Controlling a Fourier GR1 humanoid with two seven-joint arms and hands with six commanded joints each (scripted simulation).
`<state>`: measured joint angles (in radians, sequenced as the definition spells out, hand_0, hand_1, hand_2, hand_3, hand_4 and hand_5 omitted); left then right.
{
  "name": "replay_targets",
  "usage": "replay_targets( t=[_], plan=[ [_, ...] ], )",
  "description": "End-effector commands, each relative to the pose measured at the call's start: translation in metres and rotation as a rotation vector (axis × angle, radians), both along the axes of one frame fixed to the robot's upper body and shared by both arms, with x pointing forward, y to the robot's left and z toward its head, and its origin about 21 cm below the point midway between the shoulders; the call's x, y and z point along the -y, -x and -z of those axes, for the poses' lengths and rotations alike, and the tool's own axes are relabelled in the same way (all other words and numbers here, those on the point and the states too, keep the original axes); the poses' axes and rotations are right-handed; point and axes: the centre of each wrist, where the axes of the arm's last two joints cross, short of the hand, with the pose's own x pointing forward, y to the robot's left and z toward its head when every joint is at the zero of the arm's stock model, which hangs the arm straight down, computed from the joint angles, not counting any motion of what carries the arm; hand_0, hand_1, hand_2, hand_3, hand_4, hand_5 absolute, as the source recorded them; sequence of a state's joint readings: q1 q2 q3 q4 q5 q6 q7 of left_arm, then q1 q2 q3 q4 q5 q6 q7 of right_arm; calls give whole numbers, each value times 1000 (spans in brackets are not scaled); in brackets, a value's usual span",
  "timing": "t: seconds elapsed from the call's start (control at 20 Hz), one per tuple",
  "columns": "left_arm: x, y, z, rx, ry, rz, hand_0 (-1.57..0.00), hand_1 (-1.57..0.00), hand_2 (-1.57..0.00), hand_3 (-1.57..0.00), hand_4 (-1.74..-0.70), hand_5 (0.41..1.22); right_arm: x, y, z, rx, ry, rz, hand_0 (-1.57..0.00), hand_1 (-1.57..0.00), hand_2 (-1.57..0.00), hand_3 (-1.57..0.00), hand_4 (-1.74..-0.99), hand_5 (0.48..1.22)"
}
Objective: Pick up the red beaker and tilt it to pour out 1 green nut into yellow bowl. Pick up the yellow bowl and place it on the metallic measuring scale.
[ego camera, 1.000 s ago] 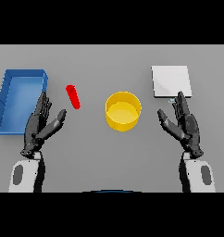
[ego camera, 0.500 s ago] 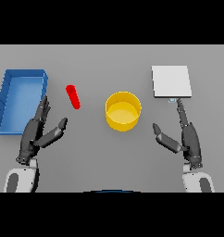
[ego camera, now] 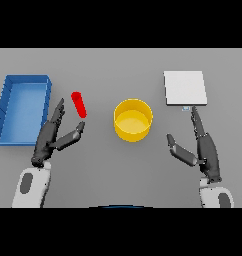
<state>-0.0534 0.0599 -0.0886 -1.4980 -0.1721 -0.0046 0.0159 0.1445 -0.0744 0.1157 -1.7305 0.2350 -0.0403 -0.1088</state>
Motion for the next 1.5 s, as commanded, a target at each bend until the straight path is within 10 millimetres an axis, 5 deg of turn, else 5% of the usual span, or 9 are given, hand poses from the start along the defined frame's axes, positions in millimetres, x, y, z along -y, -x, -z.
replay_targets(
  t=[0.0,0.85,1.25,1.35,1.45],
  plan=[
    [0,-7,3,-3,-9,-8,1,1,1,1,-1227,629,2,-1,0,-3,2,5,1,1,1,1,-1260,633],
    [17,-87,9,-22,-39,16,1,1,1,1,-1289,683,6,-1,-2,-17,-15,9,1,1,1,1,-1269,642],
    [26,-99,18,-5,18,21,1,1,0,1,-1348,704,5,-6,1,-29,-6,27,1,1,1,1,-1261,641],
    [31,-102,21,7,58,4,-119,-146,-182,-124,-1410,750,8,-2,0,-10,-3,22,1,1,1,1,-1260,642],
    [32,-104,22,-8,74,-27,-441,-481,-523,-547,-1448,871,8,1,0,0,7,23,1,1,1,1,-1257,645]
  ],
)
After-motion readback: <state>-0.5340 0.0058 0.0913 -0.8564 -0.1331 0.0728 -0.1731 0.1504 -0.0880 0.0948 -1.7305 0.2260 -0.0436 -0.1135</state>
